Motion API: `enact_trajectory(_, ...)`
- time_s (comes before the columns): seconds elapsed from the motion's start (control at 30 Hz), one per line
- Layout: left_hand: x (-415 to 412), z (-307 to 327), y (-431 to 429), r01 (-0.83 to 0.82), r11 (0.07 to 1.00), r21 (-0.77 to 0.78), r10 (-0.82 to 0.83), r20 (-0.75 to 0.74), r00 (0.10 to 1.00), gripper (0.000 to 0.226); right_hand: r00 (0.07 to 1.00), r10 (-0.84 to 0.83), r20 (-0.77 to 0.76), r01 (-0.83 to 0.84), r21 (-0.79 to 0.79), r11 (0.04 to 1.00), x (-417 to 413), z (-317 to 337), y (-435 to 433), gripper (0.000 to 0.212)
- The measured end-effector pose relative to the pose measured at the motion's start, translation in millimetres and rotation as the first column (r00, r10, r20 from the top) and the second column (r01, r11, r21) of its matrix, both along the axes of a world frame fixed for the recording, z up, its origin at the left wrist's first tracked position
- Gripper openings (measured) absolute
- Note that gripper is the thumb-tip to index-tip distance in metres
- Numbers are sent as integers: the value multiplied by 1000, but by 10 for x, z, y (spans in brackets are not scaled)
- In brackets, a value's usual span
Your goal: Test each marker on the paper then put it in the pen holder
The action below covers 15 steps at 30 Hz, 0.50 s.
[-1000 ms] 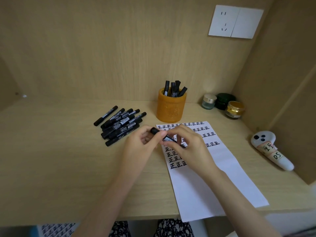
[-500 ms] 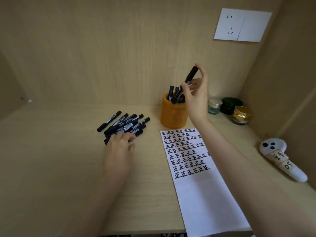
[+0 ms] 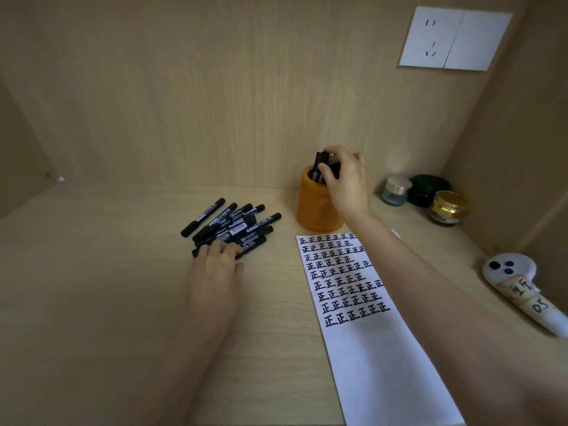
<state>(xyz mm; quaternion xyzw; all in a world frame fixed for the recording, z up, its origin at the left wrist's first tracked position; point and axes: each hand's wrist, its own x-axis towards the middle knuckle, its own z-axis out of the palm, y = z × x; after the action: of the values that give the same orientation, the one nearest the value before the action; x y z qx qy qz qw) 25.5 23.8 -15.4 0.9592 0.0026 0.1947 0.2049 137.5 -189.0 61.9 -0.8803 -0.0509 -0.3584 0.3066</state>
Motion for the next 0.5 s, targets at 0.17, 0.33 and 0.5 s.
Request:
enact_trajectory(0.17,29,-17,13,-1,1000,30,2,-10,1000,32,999,-38,-6,37,-112,993,-2,-128,-24,39)
enact_trajectory(0.33,48,-52,17,-32,997,73,34,-34,999,31,999,32,-37,-34,-40,999,-137,-178,-33,49)
enact_trajectory(0.5,28,-80,0,-21,998,54,21,5,1000,22,998,64,-10,-64,5,998,-469,-277,4,39)
